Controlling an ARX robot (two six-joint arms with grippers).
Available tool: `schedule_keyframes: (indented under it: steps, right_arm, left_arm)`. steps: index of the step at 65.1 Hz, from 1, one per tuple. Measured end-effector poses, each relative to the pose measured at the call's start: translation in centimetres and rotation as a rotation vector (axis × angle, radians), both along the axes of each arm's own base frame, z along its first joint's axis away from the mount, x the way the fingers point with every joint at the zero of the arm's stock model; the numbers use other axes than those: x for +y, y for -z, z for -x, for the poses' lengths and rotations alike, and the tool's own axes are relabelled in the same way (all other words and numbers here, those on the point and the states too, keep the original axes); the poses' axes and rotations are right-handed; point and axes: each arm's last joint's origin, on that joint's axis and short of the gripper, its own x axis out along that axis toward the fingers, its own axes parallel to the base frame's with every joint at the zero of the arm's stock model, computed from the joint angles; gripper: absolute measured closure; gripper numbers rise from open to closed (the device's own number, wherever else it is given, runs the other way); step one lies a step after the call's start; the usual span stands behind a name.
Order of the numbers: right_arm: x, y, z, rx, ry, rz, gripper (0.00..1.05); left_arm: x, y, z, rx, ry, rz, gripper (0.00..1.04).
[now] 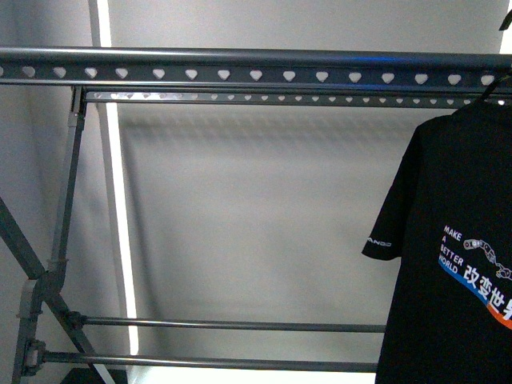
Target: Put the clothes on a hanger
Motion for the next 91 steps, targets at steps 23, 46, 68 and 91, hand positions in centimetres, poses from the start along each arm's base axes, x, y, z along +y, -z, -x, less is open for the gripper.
schedule_keyframes:
  steps: [23,46,68,91]
  right_arm:
    - [2.2,0.2,-3.3,0.032,0.031,-0.028,0.95]
    - [3.2,2.7,-4.1,0.065,0.030,-0.032,0.95]
    - [3.9,4.4,-2.1,-0.026,-0.001,-0.018,0.55]
    - [5.7,-2.0,9.1,-0.446,-0.010,0.059,0.07]
  left_arm:
    - [0.0,1.0,1.7,-0.017,-0.001,-0.001,1.01]
    - [0.0,0.7,2.9,-0.027,0.000,-0.001,1.01]
    - [0.0,0.7,3.8,-0.029,0.000,-0.001,1.01]
    - [0.0,1.1,4.8,-0.001,0.001,-0.001,1.01]
